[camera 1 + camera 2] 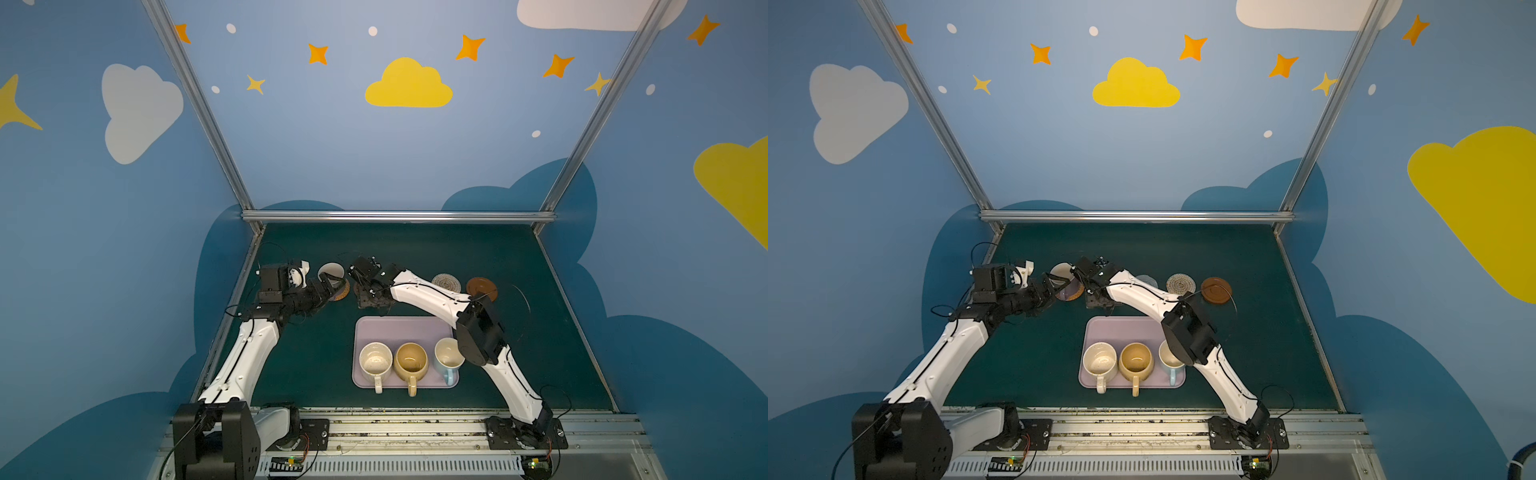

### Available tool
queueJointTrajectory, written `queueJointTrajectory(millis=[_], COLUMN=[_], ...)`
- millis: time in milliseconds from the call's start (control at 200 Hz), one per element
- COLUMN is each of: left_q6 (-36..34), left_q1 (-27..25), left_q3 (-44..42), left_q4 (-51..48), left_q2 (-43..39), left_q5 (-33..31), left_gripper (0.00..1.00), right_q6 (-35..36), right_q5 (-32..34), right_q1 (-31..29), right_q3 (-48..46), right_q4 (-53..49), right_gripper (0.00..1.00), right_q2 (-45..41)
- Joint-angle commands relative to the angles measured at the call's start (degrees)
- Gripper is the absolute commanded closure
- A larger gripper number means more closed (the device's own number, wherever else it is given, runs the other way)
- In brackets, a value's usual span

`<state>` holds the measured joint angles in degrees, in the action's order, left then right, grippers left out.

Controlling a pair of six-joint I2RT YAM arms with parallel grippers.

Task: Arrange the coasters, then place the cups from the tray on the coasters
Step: 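Open and raise the right gripper while the left gripper moves toward the tray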

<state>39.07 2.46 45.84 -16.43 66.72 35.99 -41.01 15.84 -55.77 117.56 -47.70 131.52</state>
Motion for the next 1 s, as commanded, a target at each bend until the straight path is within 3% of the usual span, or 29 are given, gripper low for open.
queueJointTrajectory(millis=[0, 195, 365, 501, 626, 871, 996], left_q6=[-4.4, -8.22, -9.21, -8.71, -7.47, -2.99, -0.98], left_q1=[-1.28, -8.18, -15.8, -20.12, -24.07, -35.59, -39.49], left_q3=[2.17, 3.59, 3.53, 2.94, 2.85, 2.34, 1.49], left_q4=[-6.94, -15.03, -19.01, -19.95, -22.57, -28.72, -27.2], left_q2=[-1.96, -5.03, -6.53, -8.86, -8.98, -9.81, -10.48], left_q5=[-2.1, -9.77, -14.87, -17.66, -19.06, -31.42, -31.79], left_gripper=[0.0, 0.0, 0.0, 0.0, 0.0, 0.0, 0.0], right_q6=[1.12, 3.01, 6.24, 9.75, 10.05, 10.21, 9.28], right_q5=[3.09, 6.96, 14.47, 12.73, 9.2, 6.72, 6.38], right_q1=[-0.66, -1.15, -1.71, -1.18, -0.13, 0.74, 1.28], right_q3=[-3.72, -10.71, -17.84, -22.43, -27.08, -40.26, -44.19], right_q4=[2.88, 5.23, 9.21, 11.18, 12.58, 20.28, 21.33], right_gripper=[0.24, 0.18, 0.13, 0.04, 0.04, 0.04, 0.04], right_q2=[-6.3, -14.31, -21.27, -25.73, -29.23, -38.78, -41.84])
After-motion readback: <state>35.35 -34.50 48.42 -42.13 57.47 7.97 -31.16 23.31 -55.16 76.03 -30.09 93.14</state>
